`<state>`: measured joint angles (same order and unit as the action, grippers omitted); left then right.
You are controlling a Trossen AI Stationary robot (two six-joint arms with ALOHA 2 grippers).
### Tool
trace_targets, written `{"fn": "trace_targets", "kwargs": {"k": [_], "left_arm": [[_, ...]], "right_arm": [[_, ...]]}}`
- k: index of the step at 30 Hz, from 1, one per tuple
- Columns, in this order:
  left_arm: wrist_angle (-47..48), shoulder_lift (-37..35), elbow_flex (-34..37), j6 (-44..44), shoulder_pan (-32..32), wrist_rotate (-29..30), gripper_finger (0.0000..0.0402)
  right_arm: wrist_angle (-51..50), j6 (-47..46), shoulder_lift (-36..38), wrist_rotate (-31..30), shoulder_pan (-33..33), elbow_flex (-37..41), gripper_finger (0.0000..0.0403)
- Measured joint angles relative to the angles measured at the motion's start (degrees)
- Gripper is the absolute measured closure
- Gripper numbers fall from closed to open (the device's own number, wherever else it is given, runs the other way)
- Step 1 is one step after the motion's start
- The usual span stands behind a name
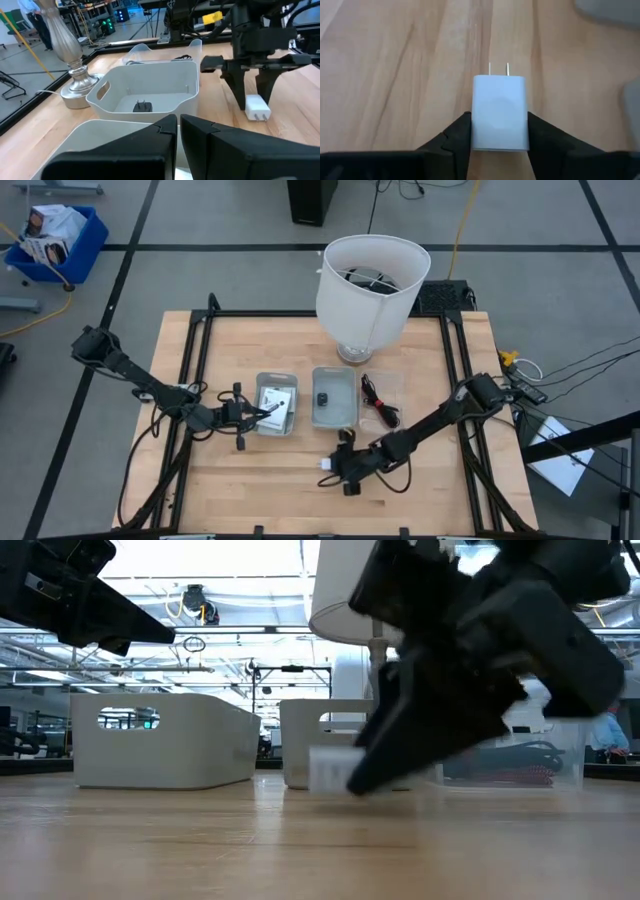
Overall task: Pick and place items into bin
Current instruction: Put the white charger adapter into the right gray bin
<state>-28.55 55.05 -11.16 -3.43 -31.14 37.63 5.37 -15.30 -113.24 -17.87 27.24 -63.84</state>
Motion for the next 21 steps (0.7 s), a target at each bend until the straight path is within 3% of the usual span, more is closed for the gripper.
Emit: {"fn": "trace_targets", "kwargs": {"k": [8,14,18,21], "left_arm": [[0.0,0.0,0.0,-0.2,0.0,0.0,0.0371],[0.1,0.0,0.0,-0.1,0.0,0.0,0.0371],[0.1,0.0,0.0,0.3,0.0,0.0,0.0371],[0.1,0.0,0.0,0.3,0.0,0.0,0.0371]], "right_arm": [[-1.7,11.3,9.6,-3.6,-2.9,0.0,0.026],[-13.7,14.3,20.1,-14.0,-9.3,0.0,0.026],[-18.4,12.2,22.8,-12.9,-16.3,0.0,0.026],[-17.2,12.2,22.0,-8.2,-20.7,1.0,0.026]]}}
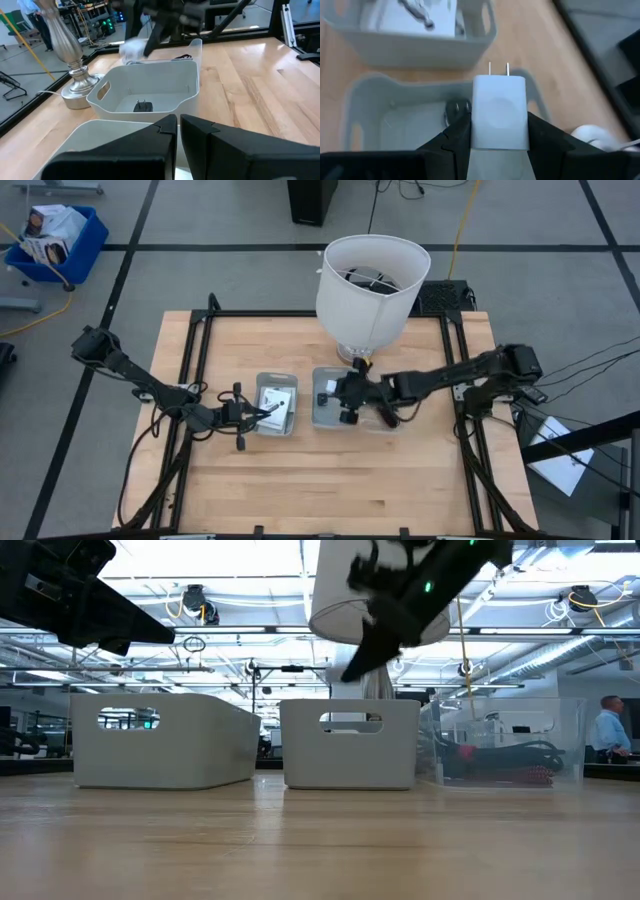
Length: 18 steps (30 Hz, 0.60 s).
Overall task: Pick and place items into bin
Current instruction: Put the white charger adapter into the right gray bin
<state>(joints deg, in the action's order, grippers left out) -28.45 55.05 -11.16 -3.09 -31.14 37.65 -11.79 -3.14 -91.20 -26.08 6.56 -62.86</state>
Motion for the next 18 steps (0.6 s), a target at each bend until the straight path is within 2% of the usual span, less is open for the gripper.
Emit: {"fn": "trace_targets", "kwargs": {"k": [9,14,18], "left_arm": [[0.0,0.0,0.0,0.0,0.0,0.0,0.0371],[0.0,0.0,0.0,0.0,0.0,0.0,0.0371],[0.0,0.0,0.0,0.0,0.0,0.0,0.0371]], "right_arm": [[5.3,-1.3,-4.5,8.2,-6.3,4.8,0.026],[6.2,-2.0,-5.2,8.4,-6.6,4.9,0.026],[6.8,-2.6,-5.2,8.4,-6.6,4.9,0.0216]]}}
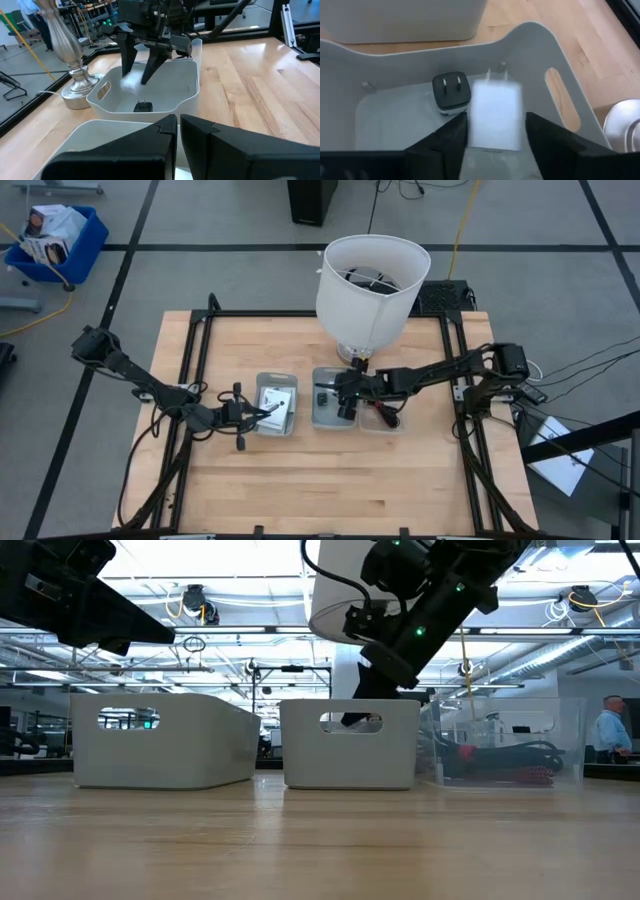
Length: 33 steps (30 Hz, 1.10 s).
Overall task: Pick and place items into bin
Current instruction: Put the white charger adapter into the right gray bin, then return to Home Position
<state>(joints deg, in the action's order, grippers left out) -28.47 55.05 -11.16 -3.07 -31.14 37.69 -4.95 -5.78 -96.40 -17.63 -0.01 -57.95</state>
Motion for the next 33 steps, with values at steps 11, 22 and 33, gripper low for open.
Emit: {"fn": "trace_targets", "kwargs": {"k": [11,22,33], "left_arm": [[0.0,0.0,0.0,0.1,0.0,3.6,0.0371],[-0.1,-2.7,-1.8,5.0,-3.7,5.1,0.0395],[0.2,-11.5,-1.8,15.2,-2.5,11.5,0.0399]], "right_arm": [[-0.4,-0.1,1.2,1.2,0.6,0.0,0.0166],[-11.2,3.5,22.0,7.4,11.0,2.5,0.0357],[8.9,3.1,56.7,4.3,12.2,34.1,0.0401]]}}
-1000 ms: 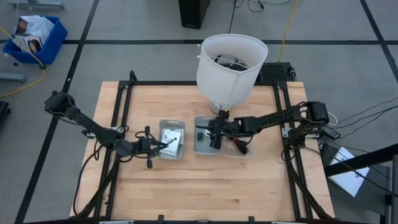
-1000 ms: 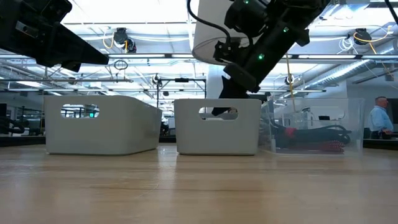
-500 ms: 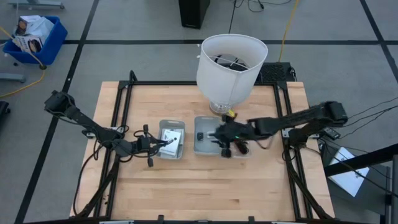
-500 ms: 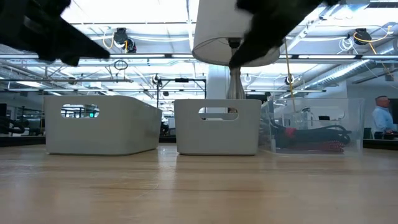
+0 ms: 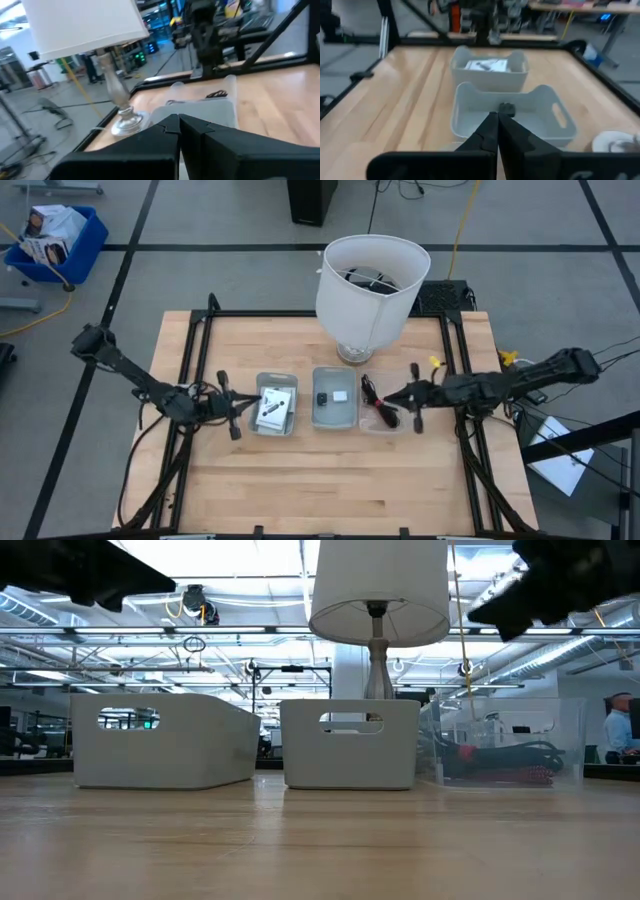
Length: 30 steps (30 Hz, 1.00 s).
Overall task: Pick and place items into bin
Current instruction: Return to Home Position
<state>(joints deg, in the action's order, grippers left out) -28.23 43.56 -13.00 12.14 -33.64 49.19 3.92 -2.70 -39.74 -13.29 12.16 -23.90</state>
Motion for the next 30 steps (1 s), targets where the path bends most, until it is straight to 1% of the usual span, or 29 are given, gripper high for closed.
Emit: {"fn": "trace_targets", "kwargs": {"k": [2,4,7,10,14,16,18,21,24,30], "left_arm": [[-1.0,-1.5,1.0,0.1,2.7,-4.8,0.0399],[-2.3,-3.4,2.3,0.4,5.3,-10.0,0.04],[-3.3,-7.5,3.8,2.3,6.8,-14.7,0.04],[-4.4,-12.5,6.4,4.8,5.8,-15.0,0.04],[-8.3,-19.3,11.9,7.5,4.5,-13.6,0.0401],[-5.6,-22.0,12.3,7.0,4.6,-11.9,0.0401],[-2.7,-23.9,12.1,6.7,4.8,-11.5,0.0401],[0.2,-25.8,12.1,6.9,4.7,-11.0,0.0401],[3.7,-26.8,12.3,6.8,4.7,-10.6,0.0401],[8.7,-27.5,12.4,2.9,7.3,-10.1,0.0401]], "right_arm": [[2.4,0.2,4.2,0.4,-1.0,4.4,0.0402],[2.4,-0.2,7.2,1.5,-2.0,7.7,0.0402],[5.9,-0.7,11.0,2.0,-2.3,12.1,0.0402],[9.6,-0.7,15.7,3.1,-2.3,14.5,0.0402],[8.4,-0.6,20.8,3.0,-2.3,16.2,0.0403],[6.4,-0.5,22.6,3.0,-2.3,16.2,0.0403],[4.1,0.6,24.3,2.9,-2.4,16.2,0.0403],[2.9,1.2,27.3,1.5,-2.8,16.3,0.0403],[1.7,2.5,30.5,1.5,-2.9,16.3,0.0403],[-4.2,4.0,36.3,1.3,-3.1,16.3,0.0403]]}}
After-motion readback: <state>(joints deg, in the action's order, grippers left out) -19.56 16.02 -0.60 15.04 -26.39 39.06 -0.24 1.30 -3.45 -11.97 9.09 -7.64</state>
